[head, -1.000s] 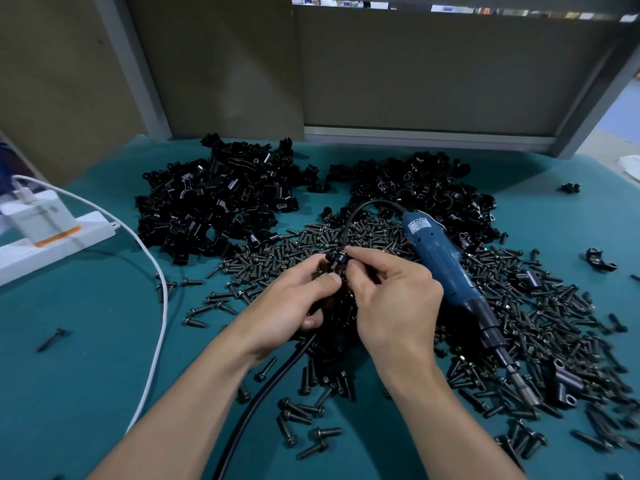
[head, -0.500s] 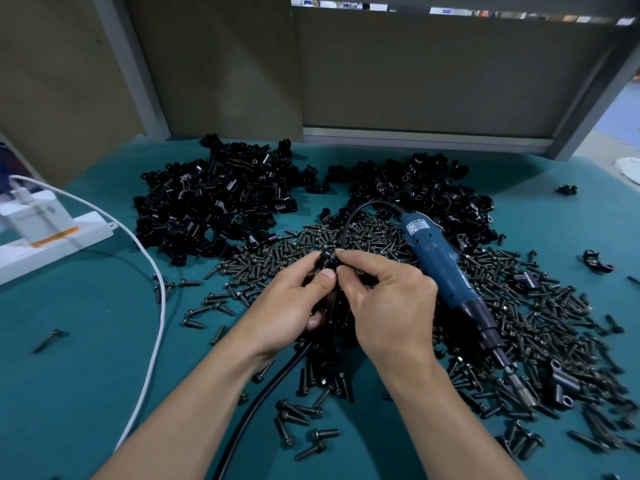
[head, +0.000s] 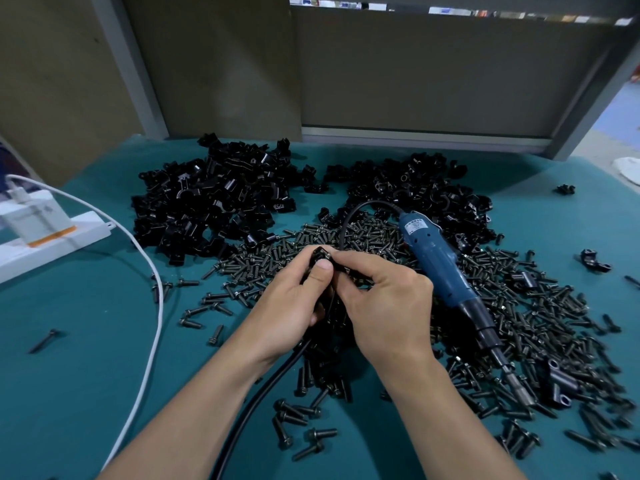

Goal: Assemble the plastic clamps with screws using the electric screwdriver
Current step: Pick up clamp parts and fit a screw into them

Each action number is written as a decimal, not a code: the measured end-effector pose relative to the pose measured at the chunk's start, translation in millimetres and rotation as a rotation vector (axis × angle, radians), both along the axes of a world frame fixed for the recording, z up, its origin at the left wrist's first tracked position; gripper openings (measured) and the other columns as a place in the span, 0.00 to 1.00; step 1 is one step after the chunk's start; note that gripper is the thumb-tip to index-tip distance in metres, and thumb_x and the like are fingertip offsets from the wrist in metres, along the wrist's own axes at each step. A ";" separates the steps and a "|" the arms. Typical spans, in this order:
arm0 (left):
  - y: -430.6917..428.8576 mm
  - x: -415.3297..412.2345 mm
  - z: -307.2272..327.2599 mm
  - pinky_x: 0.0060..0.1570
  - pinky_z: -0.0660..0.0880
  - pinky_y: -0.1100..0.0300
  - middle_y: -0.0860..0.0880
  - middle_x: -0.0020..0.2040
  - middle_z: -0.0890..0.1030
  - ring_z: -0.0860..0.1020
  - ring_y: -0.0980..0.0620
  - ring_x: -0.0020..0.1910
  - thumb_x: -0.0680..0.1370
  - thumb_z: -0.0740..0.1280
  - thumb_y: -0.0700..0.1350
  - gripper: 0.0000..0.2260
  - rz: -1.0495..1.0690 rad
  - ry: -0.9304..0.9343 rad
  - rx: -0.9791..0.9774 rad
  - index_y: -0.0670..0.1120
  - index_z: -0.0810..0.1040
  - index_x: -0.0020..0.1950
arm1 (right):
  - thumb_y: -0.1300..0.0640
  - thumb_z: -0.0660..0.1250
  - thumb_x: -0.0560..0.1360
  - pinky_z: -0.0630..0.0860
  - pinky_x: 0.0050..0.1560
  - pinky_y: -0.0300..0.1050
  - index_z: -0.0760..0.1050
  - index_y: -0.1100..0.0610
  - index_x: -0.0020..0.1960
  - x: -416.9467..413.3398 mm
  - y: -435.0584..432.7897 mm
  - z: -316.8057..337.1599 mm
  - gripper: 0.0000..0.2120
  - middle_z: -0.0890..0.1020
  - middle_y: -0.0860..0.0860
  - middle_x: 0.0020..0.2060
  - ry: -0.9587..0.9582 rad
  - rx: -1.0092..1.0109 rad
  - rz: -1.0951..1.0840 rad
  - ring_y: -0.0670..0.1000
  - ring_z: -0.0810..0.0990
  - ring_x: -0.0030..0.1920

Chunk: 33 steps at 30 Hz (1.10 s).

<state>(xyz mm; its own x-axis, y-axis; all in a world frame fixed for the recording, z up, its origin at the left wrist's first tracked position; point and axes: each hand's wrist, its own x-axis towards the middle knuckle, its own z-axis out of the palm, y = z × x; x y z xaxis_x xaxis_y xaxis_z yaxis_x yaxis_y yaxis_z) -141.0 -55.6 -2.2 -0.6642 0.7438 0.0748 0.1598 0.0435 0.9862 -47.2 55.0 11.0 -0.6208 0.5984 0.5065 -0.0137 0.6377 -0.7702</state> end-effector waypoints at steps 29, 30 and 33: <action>-8.9 -2.9 6.5 0.54 0.73 0.65 0.64 0.64 0.76 0.77 0.61 0.57 0.87 0.61 0.53 0.15 0.065 0.587 -0.235 0.67 0.68 0.72 | 0.52 0.68 0.82 0.69 0.32 0.36 0.78 0.49 0.40 -0.8 17.1 8.7 0.12 0.81 0.50 0.33 -0.232 -0.166 0.164 0.42 0.73 0.30; -8.3 -2.1 6.2 0.55 0.72 0.67 0.64 0.65 0.76 0.76 0.62 0.58 0.87 0.61 0.53 0.16 0.066 0.577 -0.218 0.68 0.67 0.72 | 0.51 0.66 0.83 0.68 0.31 0.37 0.78 0.50 0.40 -0.5 16.4 9.7 0.13 0.80 0.52 0.33 -0.234 -0.138 0.158 0.42 0.72 0.30; -7.3 -2.0 2.6 0.46 0.69 0.71 0.66 0.55 0.78 0.77 0.65 0.49 0.87 0.60 0.54 0.13 0.066 0.565 -0.203 0.67 0.68 0.70 | 0.51 0.64 0.84 0.67 0.30 0.37 0.76 0.52 0.39 0.3 14.1 12.1 0.15 0.78 0.49 0.31 -0.239 -0.091 0.146 0.43 0.72 0.30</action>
<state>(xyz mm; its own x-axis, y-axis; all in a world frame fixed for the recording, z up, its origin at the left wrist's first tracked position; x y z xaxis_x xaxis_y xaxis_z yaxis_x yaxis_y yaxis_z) -143.0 -62.9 0.4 -0.6085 0.7385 0.2903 0.6468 0.2497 0.7206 -46.9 69.2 23.1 -0.7987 0.5304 0.2841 0.0882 0.5703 -0.8167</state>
